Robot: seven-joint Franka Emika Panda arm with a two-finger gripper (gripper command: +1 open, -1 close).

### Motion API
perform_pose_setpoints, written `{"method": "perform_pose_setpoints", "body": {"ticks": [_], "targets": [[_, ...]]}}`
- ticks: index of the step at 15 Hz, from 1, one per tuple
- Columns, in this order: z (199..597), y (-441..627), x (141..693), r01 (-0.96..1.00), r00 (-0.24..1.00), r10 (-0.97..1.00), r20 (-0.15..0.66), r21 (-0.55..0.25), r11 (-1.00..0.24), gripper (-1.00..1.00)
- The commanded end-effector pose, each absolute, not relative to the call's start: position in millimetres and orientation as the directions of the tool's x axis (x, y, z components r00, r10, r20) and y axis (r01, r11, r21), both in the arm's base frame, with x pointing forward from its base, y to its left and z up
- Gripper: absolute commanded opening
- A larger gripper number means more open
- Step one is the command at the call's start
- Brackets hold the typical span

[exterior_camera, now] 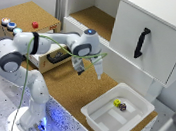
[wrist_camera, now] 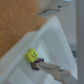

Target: Grasp the yellow block

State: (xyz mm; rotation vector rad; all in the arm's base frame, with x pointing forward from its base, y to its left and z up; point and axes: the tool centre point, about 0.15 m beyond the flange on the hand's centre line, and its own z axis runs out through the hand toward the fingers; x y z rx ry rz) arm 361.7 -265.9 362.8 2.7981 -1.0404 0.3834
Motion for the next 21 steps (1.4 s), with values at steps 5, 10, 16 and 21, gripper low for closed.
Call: {"method": "perform_pose_setpoints", "body": {"ticks": [5, 10, 16, 21], "targets": [[275.7, -383.7, 379.5, -0.8, 0.595, -0.802, 0.058, -0.058, -0.597, 1.0], [248.1, -355.4, 403.3, -0.892, 0.408, -0.903, 0.133, -0.15, -0.425, 1.0], [212.6, -354.8, 423.2, -0.962, 0.19, -0.982, 0.003, -0.2, -0.187, 1.0], [208.2, -361.1, 410.9, -0.974, 0.062, -0.998, 0.022, -0.219, -0.065, 1.0]]}}
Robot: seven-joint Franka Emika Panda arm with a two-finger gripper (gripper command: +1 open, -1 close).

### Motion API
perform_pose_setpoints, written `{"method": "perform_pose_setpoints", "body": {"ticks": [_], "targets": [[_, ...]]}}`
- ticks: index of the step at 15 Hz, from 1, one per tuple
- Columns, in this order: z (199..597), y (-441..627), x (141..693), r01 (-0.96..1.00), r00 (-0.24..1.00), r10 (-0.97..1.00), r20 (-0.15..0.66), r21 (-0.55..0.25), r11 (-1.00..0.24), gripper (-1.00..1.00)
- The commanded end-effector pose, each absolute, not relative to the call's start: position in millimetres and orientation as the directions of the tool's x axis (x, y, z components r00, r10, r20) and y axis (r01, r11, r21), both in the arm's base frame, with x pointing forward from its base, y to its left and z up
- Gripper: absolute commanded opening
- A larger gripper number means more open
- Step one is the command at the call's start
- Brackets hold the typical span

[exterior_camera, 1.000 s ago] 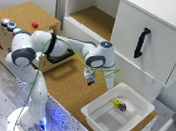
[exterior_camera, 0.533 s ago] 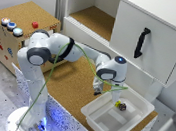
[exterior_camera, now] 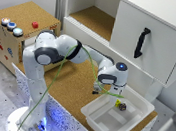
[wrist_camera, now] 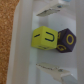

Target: Grasp the yellow block

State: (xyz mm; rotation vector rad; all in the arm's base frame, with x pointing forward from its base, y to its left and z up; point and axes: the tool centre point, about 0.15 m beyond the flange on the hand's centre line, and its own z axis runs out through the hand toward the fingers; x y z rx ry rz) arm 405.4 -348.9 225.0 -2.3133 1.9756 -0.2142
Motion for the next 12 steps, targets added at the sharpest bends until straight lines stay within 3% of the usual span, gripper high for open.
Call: {"method": "perform_pose_setpoints", "body": {"ticks": [1, 2, 12], "targets": [[211.4, -362.9, 410.4, -0.973, 0.053, -0.998, 0.029, -0.225, -0.058, 1.0], [212.9, -363.4, 410.3, -0.972, 0.045, -0.998, 0.032, -0.231, -0.051, -1.0], [208.3, -348.8, 397.1, -0.97, 0.028, -1.0, 0.013, -0.24, -0.031, -1.0]]}}
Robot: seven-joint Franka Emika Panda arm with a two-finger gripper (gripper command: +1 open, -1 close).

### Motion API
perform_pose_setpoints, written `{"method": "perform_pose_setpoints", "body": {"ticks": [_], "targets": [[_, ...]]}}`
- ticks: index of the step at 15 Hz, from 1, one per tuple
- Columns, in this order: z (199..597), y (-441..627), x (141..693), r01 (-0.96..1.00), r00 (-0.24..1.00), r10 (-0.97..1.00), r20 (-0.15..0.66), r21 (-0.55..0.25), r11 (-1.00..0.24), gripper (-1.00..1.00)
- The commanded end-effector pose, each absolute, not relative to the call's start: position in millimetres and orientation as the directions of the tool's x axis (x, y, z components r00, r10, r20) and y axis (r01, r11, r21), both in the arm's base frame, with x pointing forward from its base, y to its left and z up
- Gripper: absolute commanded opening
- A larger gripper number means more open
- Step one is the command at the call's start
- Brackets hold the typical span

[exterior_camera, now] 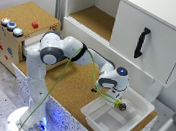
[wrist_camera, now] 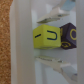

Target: Grasp the yellow block

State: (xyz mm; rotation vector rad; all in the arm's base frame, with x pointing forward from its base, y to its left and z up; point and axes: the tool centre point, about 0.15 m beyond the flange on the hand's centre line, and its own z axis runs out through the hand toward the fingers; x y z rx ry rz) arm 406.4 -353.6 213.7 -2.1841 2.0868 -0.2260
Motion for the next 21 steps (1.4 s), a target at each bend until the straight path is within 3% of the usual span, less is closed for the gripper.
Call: {"method": "perform_pose_setpoints", "body": {"ticks": [1, 4, 7, 12, 18, 21], "targets": [[211.0, -347.1, 394.5, -0.97, 0.029, -0.999, 0.018, -0.242, -0.033, -1.0], [242.8, -333.7, 382.0, -0.956, 0.043, -0.996, 0.077, -0.288, -0.063, -1.0], [289.3, -304.4, 373.1, -0.921, 0.132, -0.979, 0.153, -0.347, -0.178, -1.0], [345.4, -246.9, 376.7, -0.833, 0.347, -0.879, 0.327, -0.323, -0.45, -1.0], [353.4, -170.5, 401.8, -0.624, 0.674, -0.671, 0.31, -0.248, -0.741, -1.0], [341.1, -133.8, 419.7, -0.503, 0.801, -0.543, 0.254, -0.209, -0.839, -1.0]]}}
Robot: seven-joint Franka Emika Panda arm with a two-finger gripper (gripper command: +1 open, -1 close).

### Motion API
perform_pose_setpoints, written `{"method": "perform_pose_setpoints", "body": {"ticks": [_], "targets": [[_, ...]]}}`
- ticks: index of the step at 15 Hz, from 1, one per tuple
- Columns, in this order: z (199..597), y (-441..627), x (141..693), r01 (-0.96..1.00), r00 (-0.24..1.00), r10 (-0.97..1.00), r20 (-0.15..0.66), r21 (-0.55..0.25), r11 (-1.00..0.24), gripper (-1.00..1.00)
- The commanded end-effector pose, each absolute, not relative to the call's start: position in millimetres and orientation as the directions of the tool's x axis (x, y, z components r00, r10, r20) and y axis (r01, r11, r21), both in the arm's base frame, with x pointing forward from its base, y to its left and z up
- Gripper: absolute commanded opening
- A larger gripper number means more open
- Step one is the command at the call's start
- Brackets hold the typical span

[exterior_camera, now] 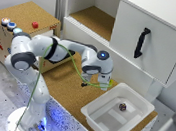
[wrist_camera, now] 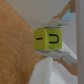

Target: Grasp the yellow block

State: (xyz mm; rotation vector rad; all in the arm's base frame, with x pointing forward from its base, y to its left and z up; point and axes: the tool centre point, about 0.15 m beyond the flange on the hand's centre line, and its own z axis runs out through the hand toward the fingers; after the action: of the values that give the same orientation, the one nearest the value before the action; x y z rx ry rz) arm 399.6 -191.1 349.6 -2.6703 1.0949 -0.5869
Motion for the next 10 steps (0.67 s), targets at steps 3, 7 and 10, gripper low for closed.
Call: {"method": "perform_pose_setpoints", "body": {"ticks": [3, 7, 10], "targets": [[322.0, -118.6, 434.2, -0.447, 0.861, -0.468, 0.199, -0.143, -0.883, -1.0], [283.0, -117.9, 443.0, -0.291, 0.951, -0.291, 0.106, -0.014, -0.957, -1.0], [233.9, -119.7, 435.5, -0.105, 0.994, -0.105, -0.035, 0.012, -0.994, -1.0]]}}
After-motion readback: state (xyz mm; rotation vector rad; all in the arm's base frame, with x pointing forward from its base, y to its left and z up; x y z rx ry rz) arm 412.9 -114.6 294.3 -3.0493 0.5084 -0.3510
